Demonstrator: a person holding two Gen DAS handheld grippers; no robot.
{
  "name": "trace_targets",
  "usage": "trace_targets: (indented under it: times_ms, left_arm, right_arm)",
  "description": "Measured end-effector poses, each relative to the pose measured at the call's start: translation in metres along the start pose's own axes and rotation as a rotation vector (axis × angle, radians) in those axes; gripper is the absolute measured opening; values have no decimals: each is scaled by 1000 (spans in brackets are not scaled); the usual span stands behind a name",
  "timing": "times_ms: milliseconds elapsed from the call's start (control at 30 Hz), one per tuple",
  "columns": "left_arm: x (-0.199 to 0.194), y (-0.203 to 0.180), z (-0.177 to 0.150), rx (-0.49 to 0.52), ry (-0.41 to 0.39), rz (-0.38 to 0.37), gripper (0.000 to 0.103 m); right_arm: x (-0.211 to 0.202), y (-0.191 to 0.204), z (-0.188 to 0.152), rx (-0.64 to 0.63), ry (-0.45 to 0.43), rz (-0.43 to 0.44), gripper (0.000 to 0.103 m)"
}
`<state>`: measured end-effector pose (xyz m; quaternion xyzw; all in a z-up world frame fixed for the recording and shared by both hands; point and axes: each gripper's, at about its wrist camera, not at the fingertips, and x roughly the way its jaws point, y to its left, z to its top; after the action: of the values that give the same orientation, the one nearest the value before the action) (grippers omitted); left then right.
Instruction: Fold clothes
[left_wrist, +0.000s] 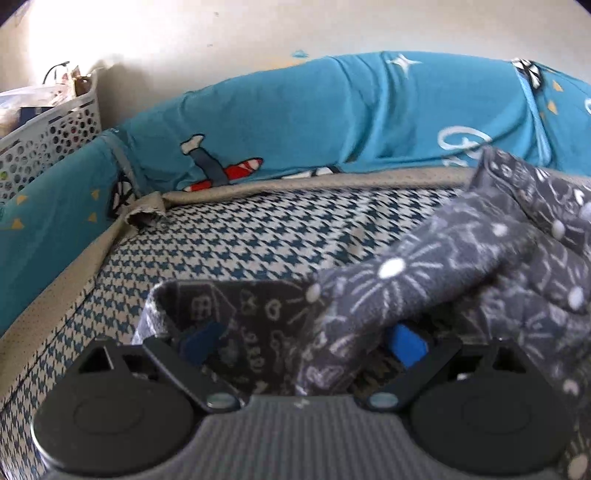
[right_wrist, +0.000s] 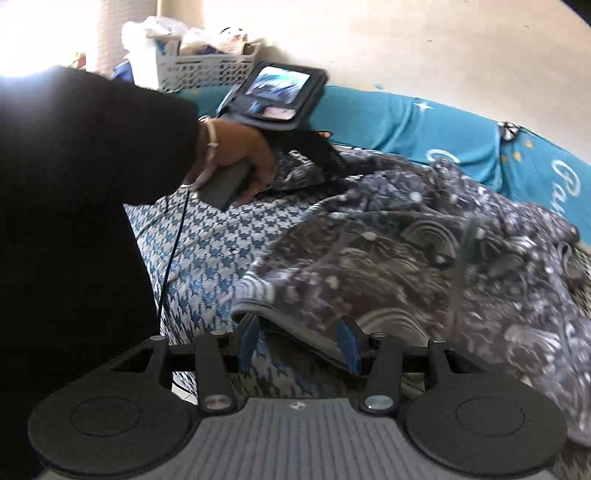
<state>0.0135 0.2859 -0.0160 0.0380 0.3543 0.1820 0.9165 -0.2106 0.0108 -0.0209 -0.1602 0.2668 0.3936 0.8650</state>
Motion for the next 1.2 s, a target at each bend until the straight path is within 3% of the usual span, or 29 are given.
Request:
trace_targets:
  times_ms: [233, 333, 600, 867, 1200]
  left_arm:
    - [8, 15, 6, -74, 8, 35, 97]
    - [10, 20, 7, -90, 7, 58, 97]
    - [12, 35, 10, -144, -7, 141, 98]
    - [11, 44, 16, -130, -44, 245, 98]
    - [19, 59, 11, -163, 2, 228, 99]
  right_arm:
    - [23, 25, -3, -225, 5, -64, 46]
    - [31, 27, -5, -257, 3, -125, 46]
    - [44, 5, 18, -206, -100, -290, 46]
    - [49, -26, 59, -84, -216, -368, 46]
    - [57, -43, 35, -98, -12, -294, 46]
